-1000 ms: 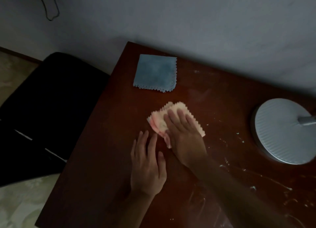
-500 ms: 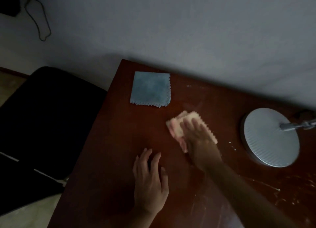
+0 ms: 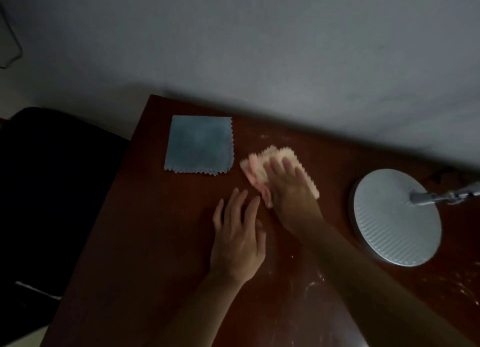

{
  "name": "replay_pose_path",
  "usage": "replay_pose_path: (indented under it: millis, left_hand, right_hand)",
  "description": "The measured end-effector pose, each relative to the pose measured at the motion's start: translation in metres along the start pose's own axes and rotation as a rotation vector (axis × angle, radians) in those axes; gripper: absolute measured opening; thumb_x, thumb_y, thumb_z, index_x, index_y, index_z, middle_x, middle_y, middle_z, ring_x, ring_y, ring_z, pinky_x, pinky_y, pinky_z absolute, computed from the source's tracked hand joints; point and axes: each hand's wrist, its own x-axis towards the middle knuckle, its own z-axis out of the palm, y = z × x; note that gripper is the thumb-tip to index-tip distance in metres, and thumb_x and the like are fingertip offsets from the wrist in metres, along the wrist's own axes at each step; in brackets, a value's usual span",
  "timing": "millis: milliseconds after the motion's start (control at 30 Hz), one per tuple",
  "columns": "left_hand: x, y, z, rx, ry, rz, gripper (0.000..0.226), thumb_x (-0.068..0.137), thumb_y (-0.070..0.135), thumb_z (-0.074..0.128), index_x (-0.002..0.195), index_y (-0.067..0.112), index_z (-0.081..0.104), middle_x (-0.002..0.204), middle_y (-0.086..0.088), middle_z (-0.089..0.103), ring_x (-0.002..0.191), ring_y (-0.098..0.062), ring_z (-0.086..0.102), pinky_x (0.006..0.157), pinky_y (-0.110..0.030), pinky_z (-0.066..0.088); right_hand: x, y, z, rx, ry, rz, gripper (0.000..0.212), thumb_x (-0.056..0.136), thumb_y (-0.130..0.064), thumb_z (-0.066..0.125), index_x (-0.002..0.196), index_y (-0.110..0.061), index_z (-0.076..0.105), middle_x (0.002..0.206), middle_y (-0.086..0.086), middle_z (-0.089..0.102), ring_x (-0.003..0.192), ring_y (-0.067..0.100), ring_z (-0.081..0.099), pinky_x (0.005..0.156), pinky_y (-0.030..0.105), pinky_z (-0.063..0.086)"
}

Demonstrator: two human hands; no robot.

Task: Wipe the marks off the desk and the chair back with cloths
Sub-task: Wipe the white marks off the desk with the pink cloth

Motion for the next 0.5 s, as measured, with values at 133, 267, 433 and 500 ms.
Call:
replay_pose_path:
  millis: [133,267,433,500]
  left_hand:
    - [0.004,0.001,0.003,0.081,-0.011,-0.027,0.047,0.092,0.028,0.038,0.136,0.016,0.042,0.141,-0.013,0.051,0.142,-0.027,0.038,0.115,-0.052,0.032]
    - [0.005,-0.002,0.005,0.068,0.000,-0.032,0.044,0.093,0.026,0.042,0.136,0.015,0.044,0.140,-0.013,0.052,0.140,-0.027,0.040,0.116,-0.050,0.030]
    - [0.006,-0.001,0.004,0.060,0.003,-0.034,0.042,0.095,0.026,0.046,0.136,0.014,0.045,0.140,-0.014,0.052,0.139,-0.026,0.041,0.118,-0.046,0.026]
    - [0.005,0.000,0.005,0.081,0.001,-0.024,0.043,0.095,0.026,0.047,0.135,0.011,0.048,0.139,-0.015,0.052,0.139,-0.028,0.041,0.117,-0.048,0.028]
  right_hand:
    - [0.089,0.011,-0.016,-0.013,0.003,0.020,0.074,0.089,-0.038,0.006,0.145,-0.007,0.041,0.152,0.014,0.039,0.142,0.040,0.029,0.113,0.050,0.025]
    - [0.051,-0.004,0.005,0.024,0.163,-0.029,0.052,0.098,-0.029,0.027,0.137,-0.004,0.052,0.143,0.015,0.051,0.137,0.041,0.039,0.112,0.052,0.031]
    - [-0.021,0.000,0.014,0.071,0.160,-0.137,0.046,0.101,-0.028,0.037,0.140,-0.010,0.052,0.148,0.008,0.046,0.142,0.033,0.034,0.115,0.050,0.027]
    - [0.001,0.013,0.012,0.048,0.142,-0.136,0.047,0.099,-0.030,0.037,0.138,-0.010,0.054,0.146,0.008,0.049,0.140,0.033,0.038,0.114,0.049,0.028]
